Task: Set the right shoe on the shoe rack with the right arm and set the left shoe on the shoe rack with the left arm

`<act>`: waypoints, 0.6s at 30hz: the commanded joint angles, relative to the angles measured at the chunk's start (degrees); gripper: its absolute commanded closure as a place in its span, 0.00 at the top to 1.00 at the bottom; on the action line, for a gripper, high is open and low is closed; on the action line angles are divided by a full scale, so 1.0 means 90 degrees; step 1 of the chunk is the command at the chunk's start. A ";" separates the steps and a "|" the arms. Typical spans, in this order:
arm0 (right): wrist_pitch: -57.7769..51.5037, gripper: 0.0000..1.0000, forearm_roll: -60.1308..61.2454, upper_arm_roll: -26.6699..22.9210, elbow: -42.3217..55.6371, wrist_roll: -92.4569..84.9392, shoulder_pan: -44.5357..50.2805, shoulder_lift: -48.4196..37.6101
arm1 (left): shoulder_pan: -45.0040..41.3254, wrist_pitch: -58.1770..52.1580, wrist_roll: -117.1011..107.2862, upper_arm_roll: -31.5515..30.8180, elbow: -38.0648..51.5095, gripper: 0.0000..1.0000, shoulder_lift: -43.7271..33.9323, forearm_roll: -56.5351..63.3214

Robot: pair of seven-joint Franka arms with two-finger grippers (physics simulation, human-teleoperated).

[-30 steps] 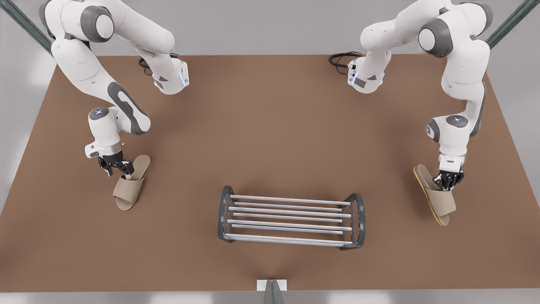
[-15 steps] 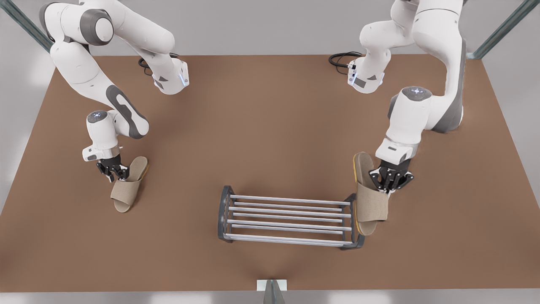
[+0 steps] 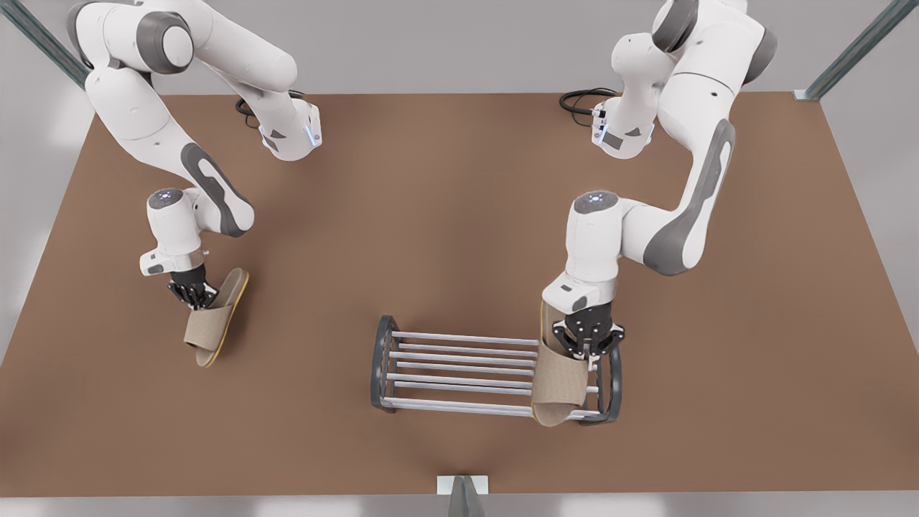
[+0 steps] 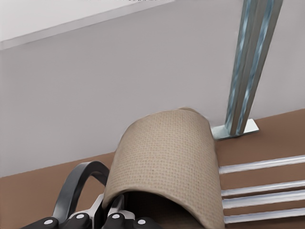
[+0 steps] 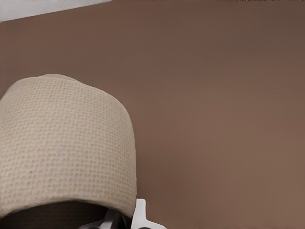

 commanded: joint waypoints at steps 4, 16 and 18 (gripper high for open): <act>-0.0825 0.21 0.0023 0.0170 0.0392 0.1879 0.0083 -0.0361 | -0.0065 0.0255 -0.1922 0.0004 -0.0086 0.21 0.0226 0.0709; -0.8033 0.21 -0.0670 0.1303 0.3888 0.4507 0.0727 -0.2140 | -0.0055 0.0528 -0.2167 0.0014 -0.0623 1.00 0.0187 0.1070; -0.9653 0.21 -0.1080 0.1303 0.5684 0.4546 0.1225 -0.1241 | -0.0055 0.0421 -0.2167 -0.0025 -0.0915 1.00 -0.0047 0.1080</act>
